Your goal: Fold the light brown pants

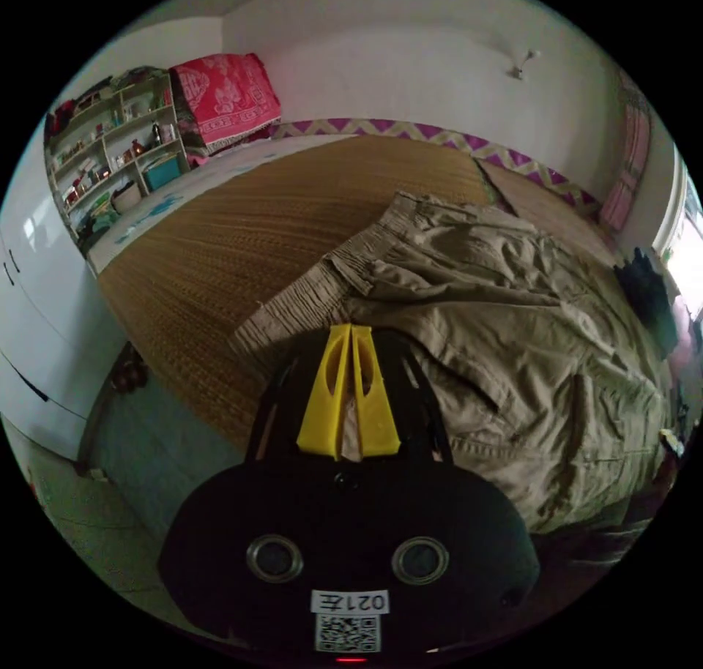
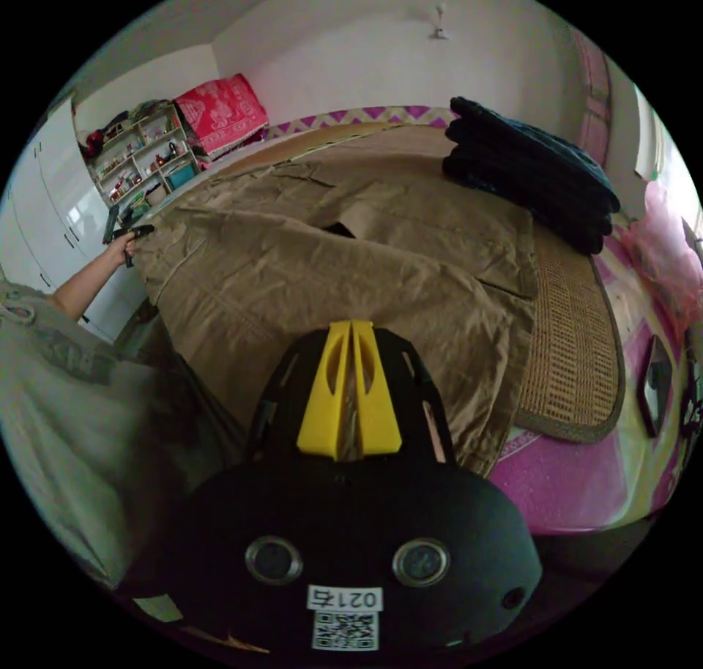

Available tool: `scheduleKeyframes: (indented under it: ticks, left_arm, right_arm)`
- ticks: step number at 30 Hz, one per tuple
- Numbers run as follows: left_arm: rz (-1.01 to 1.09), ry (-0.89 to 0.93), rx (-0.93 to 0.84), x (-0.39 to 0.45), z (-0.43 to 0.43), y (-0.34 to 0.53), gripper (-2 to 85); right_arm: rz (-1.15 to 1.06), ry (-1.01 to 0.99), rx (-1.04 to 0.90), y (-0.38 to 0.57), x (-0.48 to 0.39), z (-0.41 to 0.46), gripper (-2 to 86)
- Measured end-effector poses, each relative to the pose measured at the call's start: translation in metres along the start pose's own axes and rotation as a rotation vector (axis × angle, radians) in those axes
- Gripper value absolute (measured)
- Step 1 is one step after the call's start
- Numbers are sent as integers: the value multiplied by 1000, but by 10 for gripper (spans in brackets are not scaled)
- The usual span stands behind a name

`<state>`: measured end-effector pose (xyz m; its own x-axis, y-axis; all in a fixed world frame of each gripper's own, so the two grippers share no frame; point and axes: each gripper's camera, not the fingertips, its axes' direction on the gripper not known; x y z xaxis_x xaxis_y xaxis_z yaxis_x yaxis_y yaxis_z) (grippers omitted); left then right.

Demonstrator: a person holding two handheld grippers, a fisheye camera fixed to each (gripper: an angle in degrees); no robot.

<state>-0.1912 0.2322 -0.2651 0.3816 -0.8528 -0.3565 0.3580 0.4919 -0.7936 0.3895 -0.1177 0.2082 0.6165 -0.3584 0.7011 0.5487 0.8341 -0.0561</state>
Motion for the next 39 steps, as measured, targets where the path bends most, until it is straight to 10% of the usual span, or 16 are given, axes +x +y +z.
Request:
scheduleKeyframes:
  ticks: [20, 39]
  left_arm:
    - [-499, 580, -16, -95, -27, 164, 90]
    - [-520, 600, -46, -139, 26, 135, 82]
  right_arm:
    - [912, -197, 302, 198, 147, -186, 97]
    - [965, -541, 493, 209, 238, -225, -5]
